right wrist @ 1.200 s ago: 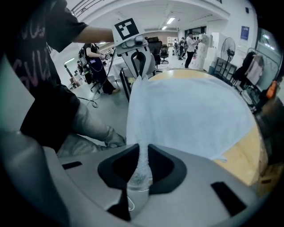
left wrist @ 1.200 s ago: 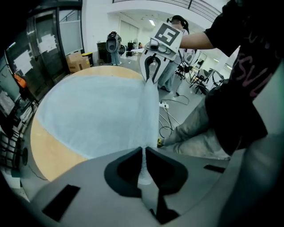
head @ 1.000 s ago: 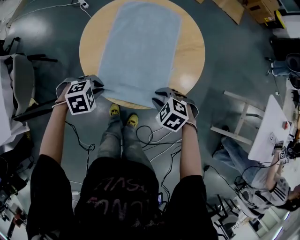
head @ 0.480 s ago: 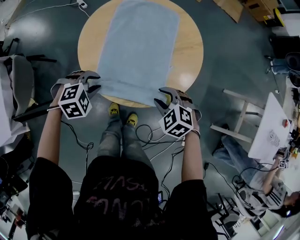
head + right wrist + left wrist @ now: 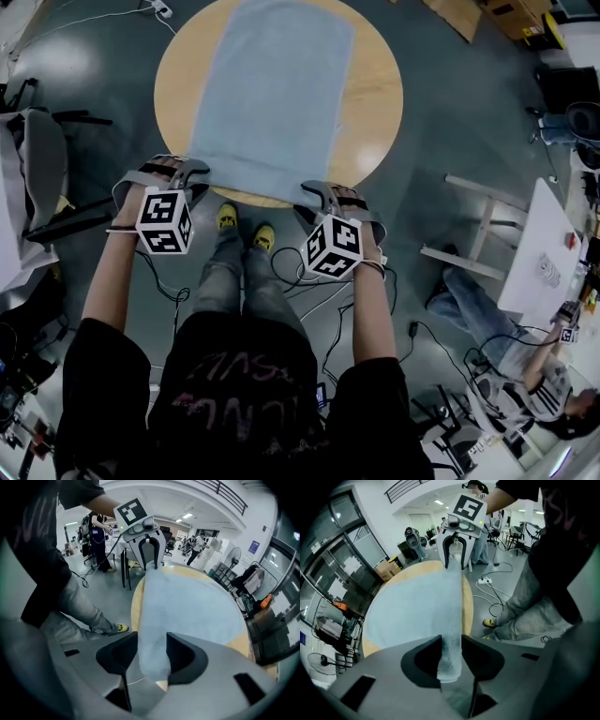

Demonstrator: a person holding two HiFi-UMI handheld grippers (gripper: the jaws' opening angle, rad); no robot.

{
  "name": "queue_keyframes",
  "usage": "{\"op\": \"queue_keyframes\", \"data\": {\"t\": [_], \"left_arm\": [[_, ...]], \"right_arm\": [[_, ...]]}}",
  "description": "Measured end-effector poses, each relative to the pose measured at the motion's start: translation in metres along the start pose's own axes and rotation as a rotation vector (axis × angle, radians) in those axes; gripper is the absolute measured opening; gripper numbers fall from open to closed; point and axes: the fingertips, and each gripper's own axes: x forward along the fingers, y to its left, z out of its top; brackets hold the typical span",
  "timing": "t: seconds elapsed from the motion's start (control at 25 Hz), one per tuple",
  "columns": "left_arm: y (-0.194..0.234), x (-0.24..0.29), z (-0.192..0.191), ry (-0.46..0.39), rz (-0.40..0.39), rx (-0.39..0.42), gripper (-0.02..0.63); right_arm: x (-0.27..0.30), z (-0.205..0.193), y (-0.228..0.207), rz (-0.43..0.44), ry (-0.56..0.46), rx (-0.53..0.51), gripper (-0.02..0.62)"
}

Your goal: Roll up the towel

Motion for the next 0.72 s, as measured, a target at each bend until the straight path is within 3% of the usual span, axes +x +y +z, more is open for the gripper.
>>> {"op": "queue_keyframes", "data": {"t": [0.16, 0.4, 0.72], "left_arm": [[-0.001, 0.018, -0.004, 0.027, -0.005, 0.008, 0.172], [0.015, 0.028, -0.012, 0.046, -0.036, -0.003, 0.144], [0.005, 0.030, -0.014, 0.039, -0.168, -0.061, 0.074]], "right_arm": [[0.017, -0.007, -0.005, 0.013, 0.035, -0.006, 0.218], [0.027, -0.006, -0.016, 0.082, 0.049, 0.022, 0.198], [0.025, -0.005, -0.015, 0.139, 0.030, 0.085, 0.084]]}}
